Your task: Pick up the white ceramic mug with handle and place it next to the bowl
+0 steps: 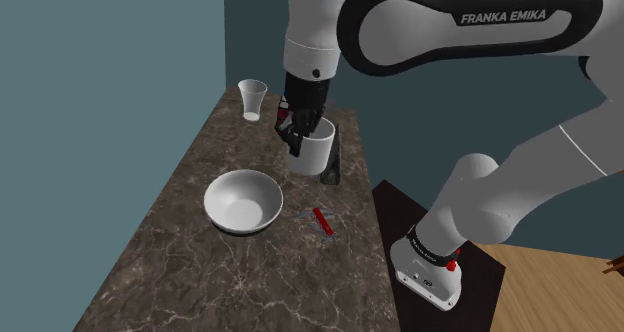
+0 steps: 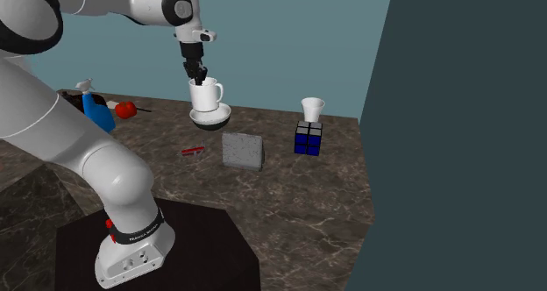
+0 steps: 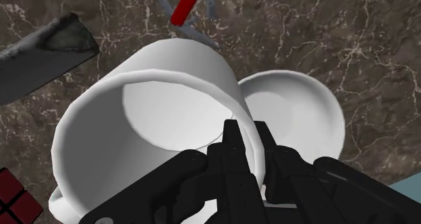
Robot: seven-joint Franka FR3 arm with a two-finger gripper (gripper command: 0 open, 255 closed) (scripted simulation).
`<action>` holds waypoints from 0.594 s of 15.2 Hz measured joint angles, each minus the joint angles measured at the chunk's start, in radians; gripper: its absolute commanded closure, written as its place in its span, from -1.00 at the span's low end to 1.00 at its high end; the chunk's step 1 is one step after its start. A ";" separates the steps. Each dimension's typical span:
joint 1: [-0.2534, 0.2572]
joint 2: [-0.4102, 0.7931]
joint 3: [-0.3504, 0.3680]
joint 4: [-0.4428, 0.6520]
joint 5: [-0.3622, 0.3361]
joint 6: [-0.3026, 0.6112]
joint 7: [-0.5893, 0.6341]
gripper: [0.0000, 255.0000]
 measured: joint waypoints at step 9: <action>0.071 0.098 0.166 0.104 0.024 0.010 0.235 1.00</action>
